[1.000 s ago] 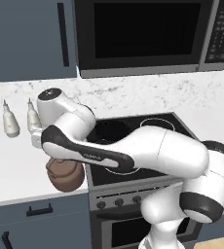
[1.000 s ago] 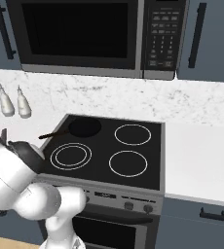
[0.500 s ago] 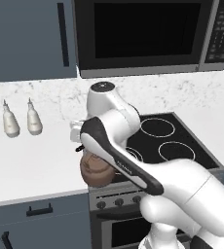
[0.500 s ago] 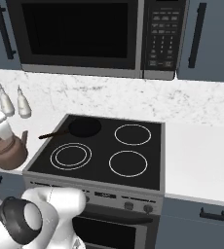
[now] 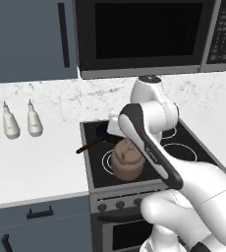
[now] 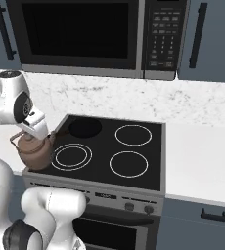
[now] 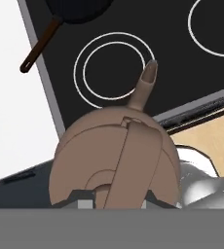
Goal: Pick the kettle from the counter and place it on a stove burner. Then turn the burner on.
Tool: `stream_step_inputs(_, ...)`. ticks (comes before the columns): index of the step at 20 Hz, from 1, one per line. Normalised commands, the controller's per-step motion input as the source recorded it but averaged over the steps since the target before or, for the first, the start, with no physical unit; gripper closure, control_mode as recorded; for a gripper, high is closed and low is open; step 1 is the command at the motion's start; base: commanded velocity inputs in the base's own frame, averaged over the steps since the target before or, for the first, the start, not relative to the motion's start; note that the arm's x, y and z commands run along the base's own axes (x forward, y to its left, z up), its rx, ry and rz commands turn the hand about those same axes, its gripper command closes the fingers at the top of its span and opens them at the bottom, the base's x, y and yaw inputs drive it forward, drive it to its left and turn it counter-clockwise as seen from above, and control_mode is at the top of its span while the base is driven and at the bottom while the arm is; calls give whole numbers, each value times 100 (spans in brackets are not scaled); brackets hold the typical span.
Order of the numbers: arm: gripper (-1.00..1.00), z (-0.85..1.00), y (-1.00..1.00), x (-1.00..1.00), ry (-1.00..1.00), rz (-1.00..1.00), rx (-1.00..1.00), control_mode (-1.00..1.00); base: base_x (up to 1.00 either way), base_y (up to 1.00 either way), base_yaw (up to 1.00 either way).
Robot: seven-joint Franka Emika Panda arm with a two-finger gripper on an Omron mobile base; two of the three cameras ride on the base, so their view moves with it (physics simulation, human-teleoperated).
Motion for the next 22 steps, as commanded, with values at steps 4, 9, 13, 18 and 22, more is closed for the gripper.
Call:
stream_step_inputs(4, 100, 9, -52, 76, 9, 17, 0, -100, 0, 0, 0)
stream_step_inputs(9, 100, 0, -21, 66, 9, 15, 0, -100, 0, 0, 0)
stream_step_inputs(13, 100, -1, -7, 15, 16, 11, -2, -100, 0, 0, 0)
stream_step_inputs(18, 100, -19, 0, 0, 4, 7, -4, -100, 0, 0, 0)
stream_step_inputs(22, 100, -23, 0, 6, 4, 7, -2, -100, 0, 0, 0)
